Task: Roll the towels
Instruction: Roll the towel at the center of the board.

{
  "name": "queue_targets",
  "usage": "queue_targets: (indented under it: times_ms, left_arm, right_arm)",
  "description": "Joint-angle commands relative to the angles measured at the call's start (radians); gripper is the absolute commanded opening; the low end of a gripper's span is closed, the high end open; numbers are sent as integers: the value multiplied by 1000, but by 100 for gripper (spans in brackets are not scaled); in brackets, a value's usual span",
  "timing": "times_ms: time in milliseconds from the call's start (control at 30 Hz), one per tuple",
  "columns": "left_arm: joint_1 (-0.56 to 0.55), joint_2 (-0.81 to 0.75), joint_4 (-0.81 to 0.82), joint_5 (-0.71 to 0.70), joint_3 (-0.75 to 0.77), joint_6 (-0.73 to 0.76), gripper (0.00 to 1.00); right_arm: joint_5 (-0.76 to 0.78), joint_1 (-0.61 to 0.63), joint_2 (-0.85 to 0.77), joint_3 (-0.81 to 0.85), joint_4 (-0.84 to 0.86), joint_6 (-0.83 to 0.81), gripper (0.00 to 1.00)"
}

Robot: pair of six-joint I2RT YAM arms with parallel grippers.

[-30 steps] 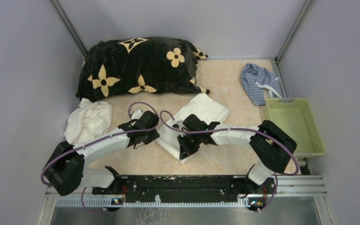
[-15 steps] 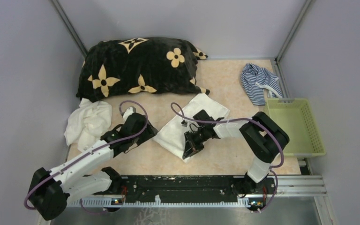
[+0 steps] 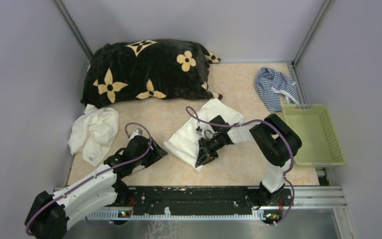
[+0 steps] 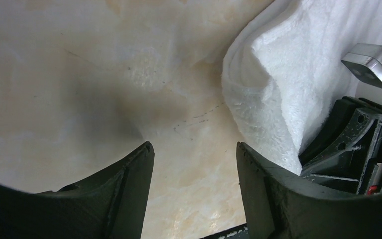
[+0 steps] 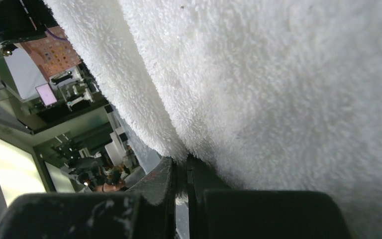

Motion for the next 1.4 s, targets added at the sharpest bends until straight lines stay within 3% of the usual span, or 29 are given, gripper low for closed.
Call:
queue_targets:
  times_ms: [0,367,700,933,1167,1267,1367]
  left_arm:
    - [7,80,215,80,-16,-15,67]
    - [22,228,430,141,-4,32,64]
    - [27,220,441,146,-1,47,67]
    - [49,362,450,169,48,52,58]
    - [69,497,355,173,117,45,48]
    - [73,530,299,167,144,42,45]
    - [73,572,271,173,170,45,44]
  right_arm:
    - [5,-21,15,16,26,0,0]
    - [25,-25,10,17,9,0,2]
    - [41,-25,14,22,23,21,4]
    - [72,-25,4,47,-26,-3,7]
    - [197,-21,-117,73,-148,-64,22]
    - [325,-5,-249,97,-227,-106,33]
    - [499,58,-346,147,-301,-153,38]
